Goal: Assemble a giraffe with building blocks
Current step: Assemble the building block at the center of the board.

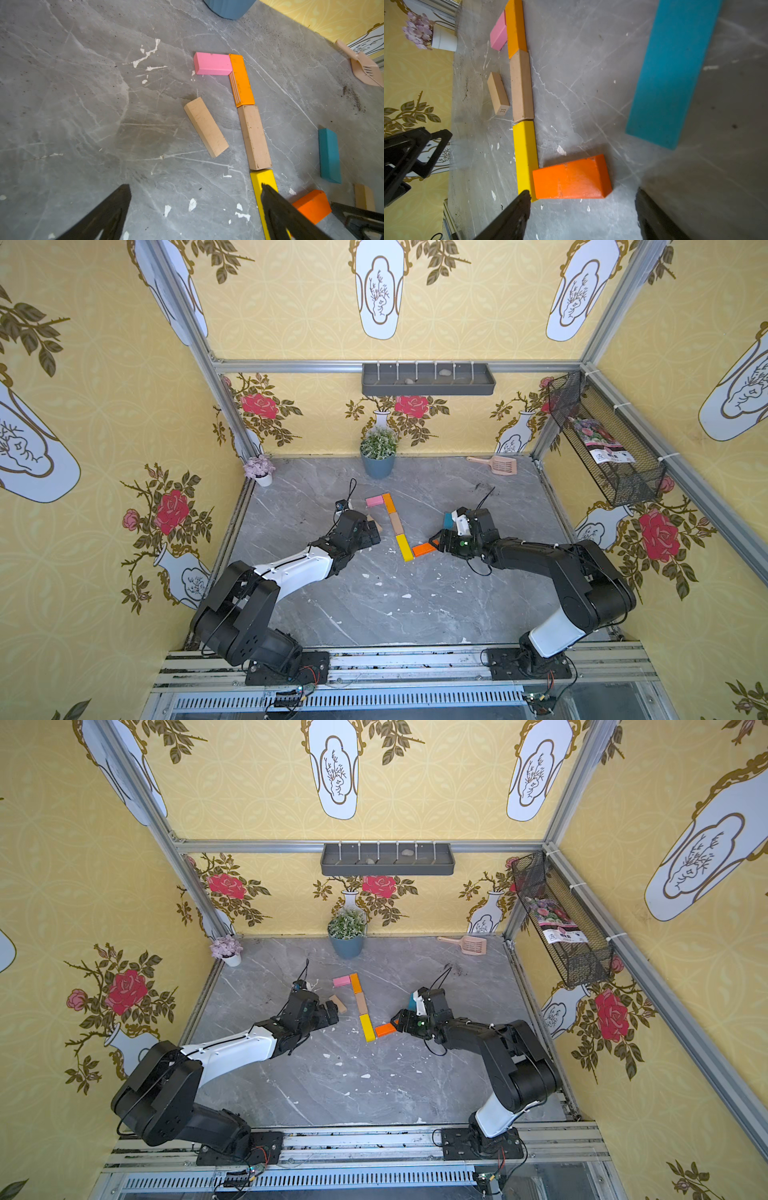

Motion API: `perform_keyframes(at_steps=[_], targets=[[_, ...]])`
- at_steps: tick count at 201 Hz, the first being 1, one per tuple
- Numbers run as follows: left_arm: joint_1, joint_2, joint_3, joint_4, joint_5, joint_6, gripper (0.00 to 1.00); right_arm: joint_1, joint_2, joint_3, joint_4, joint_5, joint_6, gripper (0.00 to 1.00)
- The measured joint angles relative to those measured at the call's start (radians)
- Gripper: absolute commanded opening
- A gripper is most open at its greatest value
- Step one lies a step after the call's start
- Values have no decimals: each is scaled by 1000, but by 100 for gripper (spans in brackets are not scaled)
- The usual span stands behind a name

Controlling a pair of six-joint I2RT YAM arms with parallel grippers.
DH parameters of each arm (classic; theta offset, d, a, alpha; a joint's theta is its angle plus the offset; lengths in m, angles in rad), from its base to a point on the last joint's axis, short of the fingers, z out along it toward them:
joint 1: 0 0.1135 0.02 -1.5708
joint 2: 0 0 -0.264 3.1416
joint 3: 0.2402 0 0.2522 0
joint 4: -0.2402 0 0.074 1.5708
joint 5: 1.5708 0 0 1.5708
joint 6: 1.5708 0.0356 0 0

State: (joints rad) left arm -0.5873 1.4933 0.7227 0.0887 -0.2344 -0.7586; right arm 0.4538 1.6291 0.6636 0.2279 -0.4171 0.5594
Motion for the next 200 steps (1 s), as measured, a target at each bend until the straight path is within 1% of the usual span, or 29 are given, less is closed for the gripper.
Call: perform_keyframes(at_steps=[67,200], targets=[[0,-2,4,4,6,36,99,1,84,68,43,-29,-10,79],[0,-5,4,7,5,55,99,24,81,67,41,-32,-3,79]])
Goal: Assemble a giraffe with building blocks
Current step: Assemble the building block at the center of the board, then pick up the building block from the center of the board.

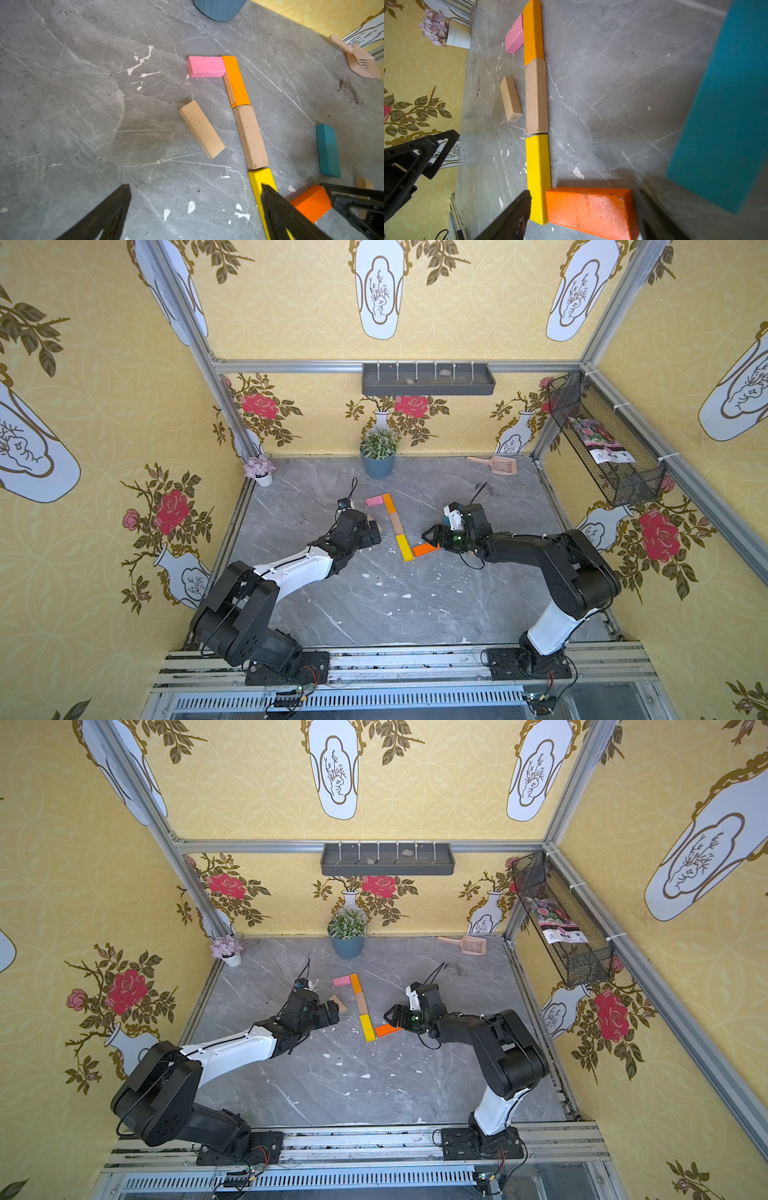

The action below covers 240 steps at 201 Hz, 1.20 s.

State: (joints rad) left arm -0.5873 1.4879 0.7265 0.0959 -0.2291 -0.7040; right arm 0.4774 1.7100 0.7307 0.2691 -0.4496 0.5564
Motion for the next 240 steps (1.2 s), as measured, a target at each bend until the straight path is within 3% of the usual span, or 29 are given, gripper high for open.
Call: perform_keyframes(at_steps=[160,185,205,240], targets=[[0,-10,0,0,-7,15,99,17,-46,-21,-31,25,22,79],[0,-17,-3,0,-11,15,99,15,-136,2,-126,122,15,80],[0,-23,-4,0,-18,16,99,15,-167,109,-245,276,6,79],[0,-34,-6,1,-25,16,99,0,-1,378,-479,518,-13,75]])
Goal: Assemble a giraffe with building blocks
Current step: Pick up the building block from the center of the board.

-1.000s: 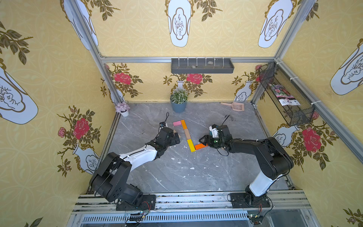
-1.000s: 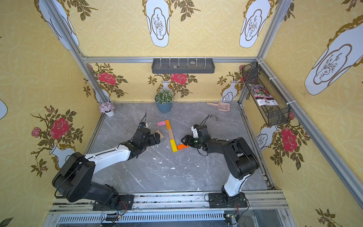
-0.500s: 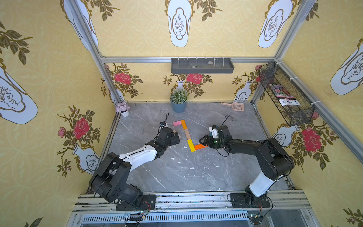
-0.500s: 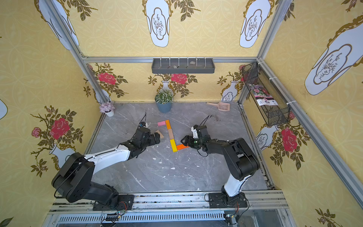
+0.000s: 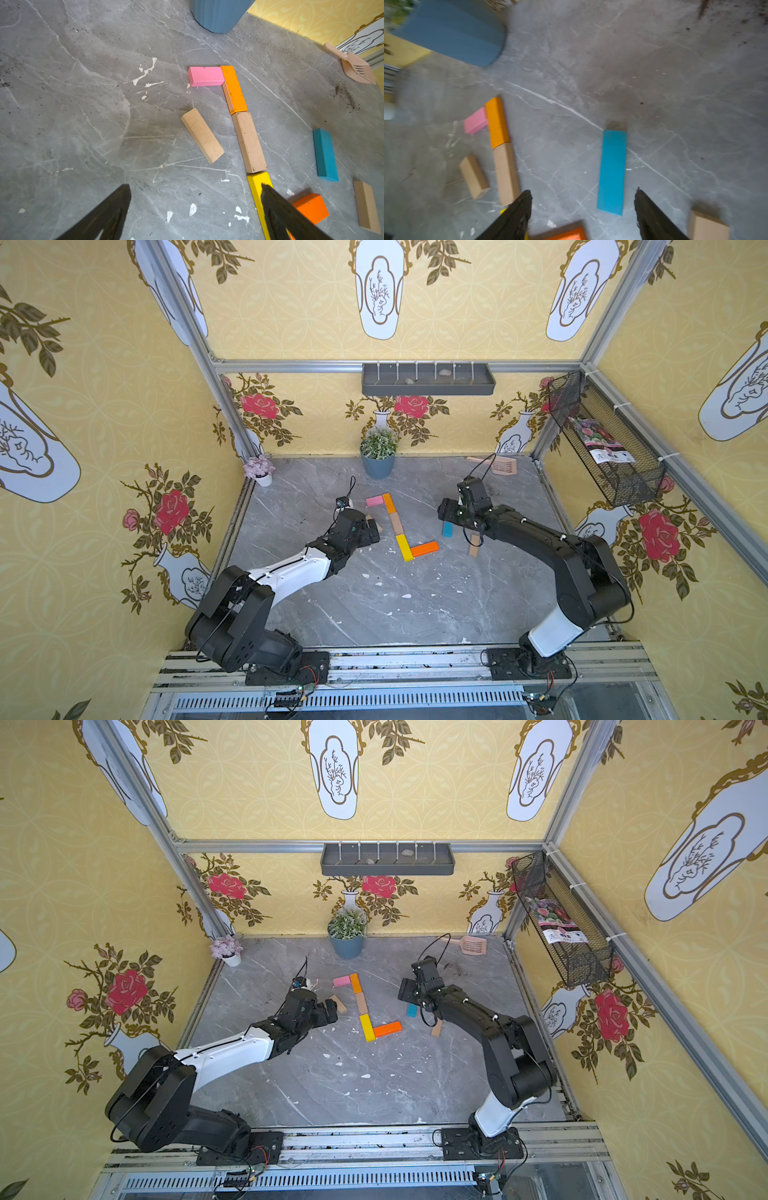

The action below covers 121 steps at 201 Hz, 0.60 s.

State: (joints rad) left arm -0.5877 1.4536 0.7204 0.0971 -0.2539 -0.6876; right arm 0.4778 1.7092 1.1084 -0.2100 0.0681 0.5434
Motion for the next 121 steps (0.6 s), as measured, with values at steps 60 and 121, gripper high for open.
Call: perform_keyframes(at_steps=[60,121], targets=[[-1,-5,-5,6,19,3,99,6,287,287,-274,105,-16,64],[-15,-12,16,8,44,36,99,13,334,298,-320,67,6,39]])
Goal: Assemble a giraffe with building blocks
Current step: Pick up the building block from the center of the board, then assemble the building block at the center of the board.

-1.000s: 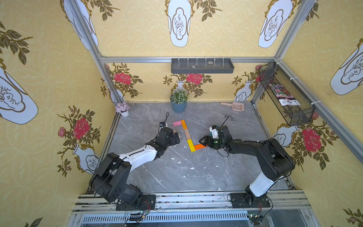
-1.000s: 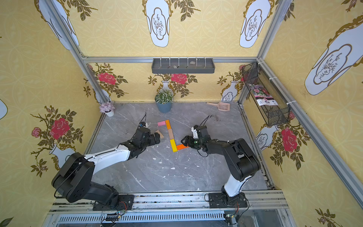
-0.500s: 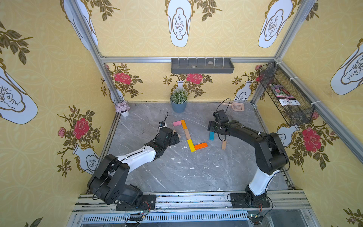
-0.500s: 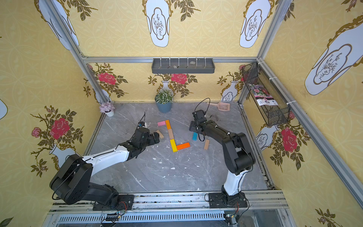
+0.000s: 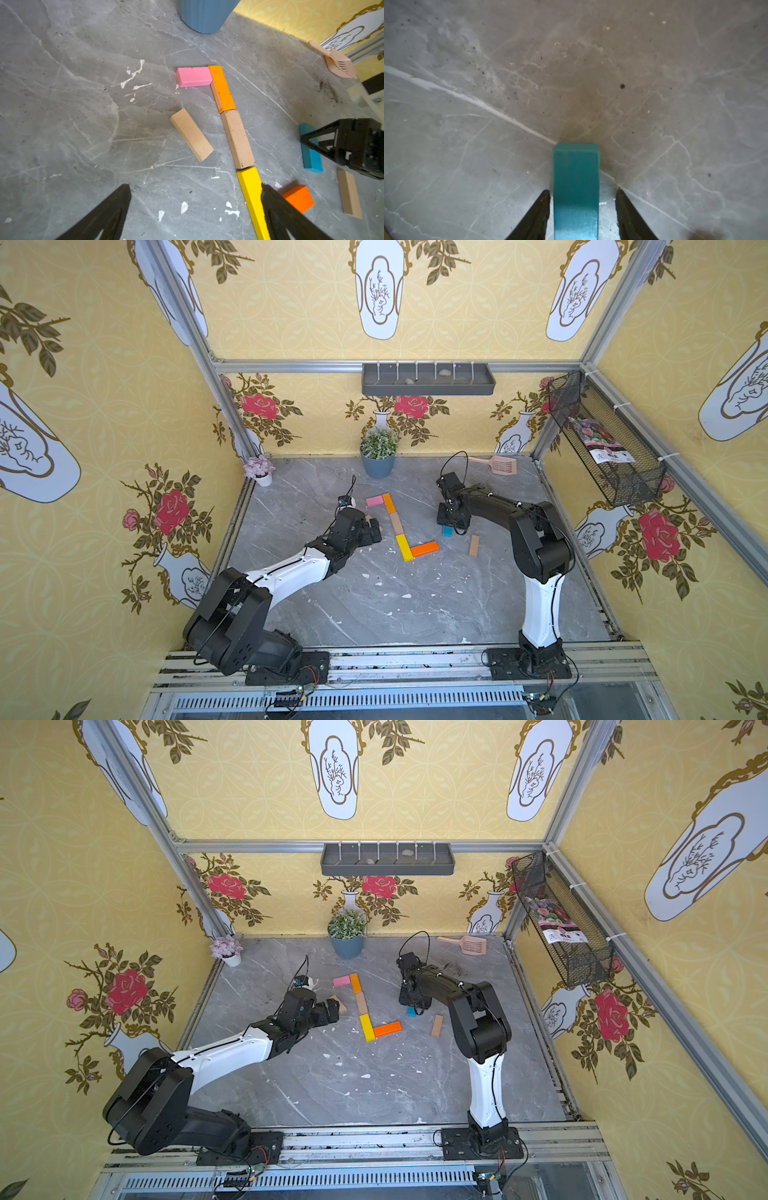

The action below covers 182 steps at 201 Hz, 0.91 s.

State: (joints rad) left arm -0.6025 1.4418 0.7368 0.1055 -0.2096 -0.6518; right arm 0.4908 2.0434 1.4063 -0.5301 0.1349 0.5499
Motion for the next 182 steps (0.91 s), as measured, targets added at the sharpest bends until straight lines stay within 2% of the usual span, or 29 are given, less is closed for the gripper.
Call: perform_keyframes(at_steps=[54,77,129,182], targets=[[-95,36,36,6,9,76,99,4,-35,-51,10,-22,88,27],[-98,25,38,2,1,95,99,5,-55,-80,11,-21,167,18],[-101,-58,8,-13,-94,102,99,18,-108,-93,-134,56,519,18],[-100,-53,6,-27,-130,101,99,79,-176,-130,-193,102,837,20]])
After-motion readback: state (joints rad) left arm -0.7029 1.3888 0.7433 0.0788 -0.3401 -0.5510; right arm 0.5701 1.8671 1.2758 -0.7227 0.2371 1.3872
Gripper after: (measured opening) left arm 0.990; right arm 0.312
